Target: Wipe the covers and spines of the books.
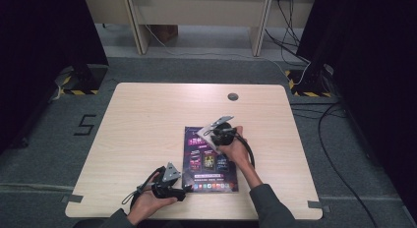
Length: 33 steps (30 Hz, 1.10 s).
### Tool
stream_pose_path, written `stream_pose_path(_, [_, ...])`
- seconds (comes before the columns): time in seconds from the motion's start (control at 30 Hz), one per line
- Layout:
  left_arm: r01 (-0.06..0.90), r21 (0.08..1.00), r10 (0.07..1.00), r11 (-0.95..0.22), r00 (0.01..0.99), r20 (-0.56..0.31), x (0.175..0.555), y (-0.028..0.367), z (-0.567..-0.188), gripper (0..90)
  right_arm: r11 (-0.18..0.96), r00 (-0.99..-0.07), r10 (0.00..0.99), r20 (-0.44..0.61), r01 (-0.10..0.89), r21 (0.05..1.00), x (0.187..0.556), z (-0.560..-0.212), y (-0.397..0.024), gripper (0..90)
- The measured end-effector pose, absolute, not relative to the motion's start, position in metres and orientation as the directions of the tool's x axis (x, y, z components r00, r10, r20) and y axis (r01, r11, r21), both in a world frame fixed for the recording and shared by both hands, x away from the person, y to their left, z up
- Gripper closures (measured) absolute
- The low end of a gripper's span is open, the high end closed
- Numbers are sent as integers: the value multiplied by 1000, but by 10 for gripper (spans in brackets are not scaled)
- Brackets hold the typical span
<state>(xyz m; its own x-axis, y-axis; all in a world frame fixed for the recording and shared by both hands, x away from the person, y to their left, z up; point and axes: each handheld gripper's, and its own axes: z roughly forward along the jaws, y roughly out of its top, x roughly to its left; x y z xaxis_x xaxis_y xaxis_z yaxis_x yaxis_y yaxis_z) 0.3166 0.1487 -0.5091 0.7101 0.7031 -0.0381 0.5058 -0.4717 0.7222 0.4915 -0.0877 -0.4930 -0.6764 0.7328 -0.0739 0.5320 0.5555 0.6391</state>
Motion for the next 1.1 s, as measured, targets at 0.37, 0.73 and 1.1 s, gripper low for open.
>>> stream_pose_path(0.37, [505, 723, 701, -472, 712, -39, 317, 149, -509, 333, 503, -624, 777, -84, 535, 679, 475, -497, -126, 737])
stream_pose_path(0.73, [502, 722, 701, -475, 713, -34, 317, 149, -509, 333, 519, -688, 725, -28, 520, 678, 456, -498, -101, 745])
stream_pose_path(1.1, [497, 724, 697, -479, 716, -31, 317, 148, -509, 333, 579, -746, 664, -52, 469, 667, 446, -497, -84, 736])
